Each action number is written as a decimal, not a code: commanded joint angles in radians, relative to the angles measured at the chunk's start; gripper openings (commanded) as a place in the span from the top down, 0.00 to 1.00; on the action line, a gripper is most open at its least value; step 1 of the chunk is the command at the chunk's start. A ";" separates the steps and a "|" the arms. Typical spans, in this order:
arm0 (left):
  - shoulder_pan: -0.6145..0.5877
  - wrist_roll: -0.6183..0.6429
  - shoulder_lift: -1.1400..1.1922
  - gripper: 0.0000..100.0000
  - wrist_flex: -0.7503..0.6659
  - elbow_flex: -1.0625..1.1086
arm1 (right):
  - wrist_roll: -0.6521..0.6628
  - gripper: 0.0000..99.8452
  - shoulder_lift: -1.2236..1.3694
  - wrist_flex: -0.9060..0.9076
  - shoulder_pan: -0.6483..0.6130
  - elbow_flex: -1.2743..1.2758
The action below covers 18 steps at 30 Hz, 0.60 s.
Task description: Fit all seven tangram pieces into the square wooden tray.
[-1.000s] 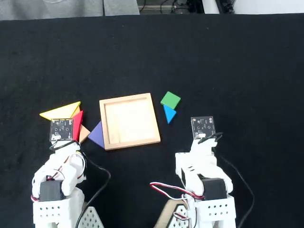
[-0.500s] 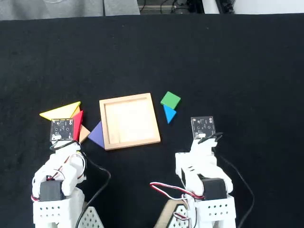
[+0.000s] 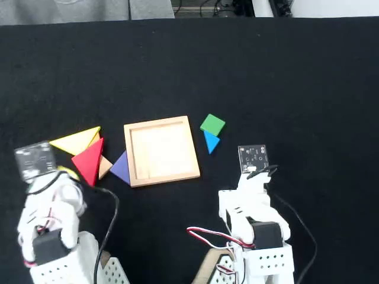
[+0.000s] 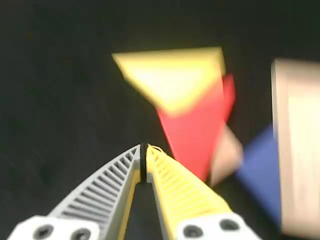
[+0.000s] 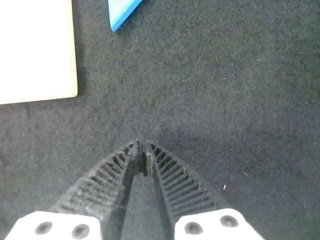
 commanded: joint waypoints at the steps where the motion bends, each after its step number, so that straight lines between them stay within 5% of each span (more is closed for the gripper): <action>1: -0.028 -0.057 -0.003 0.97 -0.114 -0.166 | 0.011 0.99 -0.087 0.008 -0.006 0.001; 4: -0.024 -0.215 -0.005 0.97 -0.094 -0.209 | 0.011 0.99 -0.087 0.008 -0.006 0.001; 18: 0.024 -0.453 -0.005 0.97 -0.080 -0.101 | 0.012 0.99 -0.087 0.008 -0.009 0.001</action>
